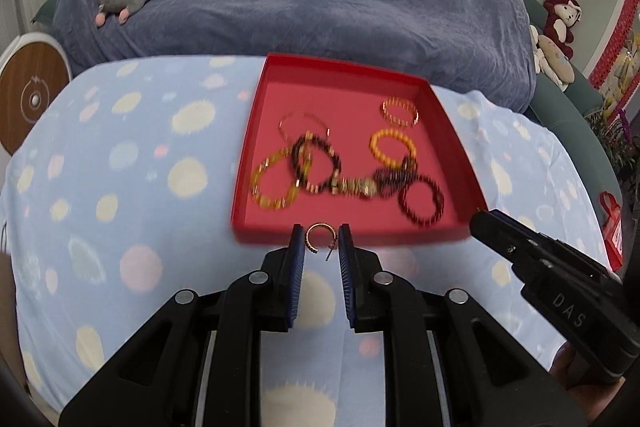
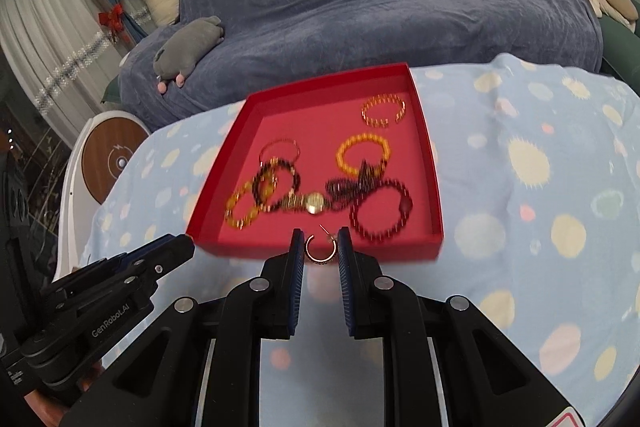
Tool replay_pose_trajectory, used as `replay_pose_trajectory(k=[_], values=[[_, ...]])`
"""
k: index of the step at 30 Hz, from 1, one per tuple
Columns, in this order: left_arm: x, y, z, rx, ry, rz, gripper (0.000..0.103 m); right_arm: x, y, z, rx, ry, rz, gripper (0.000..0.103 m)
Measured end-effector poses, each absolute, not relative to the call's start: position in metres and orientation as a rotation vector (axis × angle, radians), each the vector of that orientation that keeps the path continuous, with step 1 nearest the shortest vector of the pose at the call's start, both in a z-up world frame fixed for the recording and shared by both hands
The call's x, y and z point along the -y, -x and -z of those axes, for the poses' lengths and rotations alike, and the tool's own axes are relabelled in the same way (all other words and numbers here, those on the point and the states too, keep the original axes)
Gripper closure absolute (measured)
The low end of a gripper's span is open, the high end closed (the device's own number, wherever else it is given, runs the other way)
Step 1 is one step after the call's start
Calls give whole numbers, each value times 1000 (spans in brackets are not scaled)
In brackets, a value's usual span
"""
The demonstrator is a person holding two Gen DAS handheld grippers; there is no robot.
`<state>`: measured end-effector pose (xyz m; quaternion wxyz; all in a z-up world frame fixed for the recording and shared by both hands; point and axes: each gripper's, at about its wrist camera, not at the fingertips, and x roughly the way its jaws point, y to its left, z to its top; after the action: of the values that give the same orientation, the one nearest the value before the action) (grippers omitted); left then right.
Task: Organize jewelry
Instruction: 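Carry both gold earrings with both tools over the red box, then lower both earrings into the red box and open both tools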
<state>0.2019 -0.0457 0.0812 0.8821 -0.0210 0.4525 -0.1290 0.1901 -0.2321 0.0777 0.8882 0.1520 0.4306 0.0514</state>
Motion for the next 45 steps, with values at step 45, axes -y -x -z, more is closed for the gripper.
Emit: replay_pose_trajectory(k=[45], values=[[96, -323, -55, -974, -43, 231, 72, 240, -305, -57, -931, -274, -67, 84]])
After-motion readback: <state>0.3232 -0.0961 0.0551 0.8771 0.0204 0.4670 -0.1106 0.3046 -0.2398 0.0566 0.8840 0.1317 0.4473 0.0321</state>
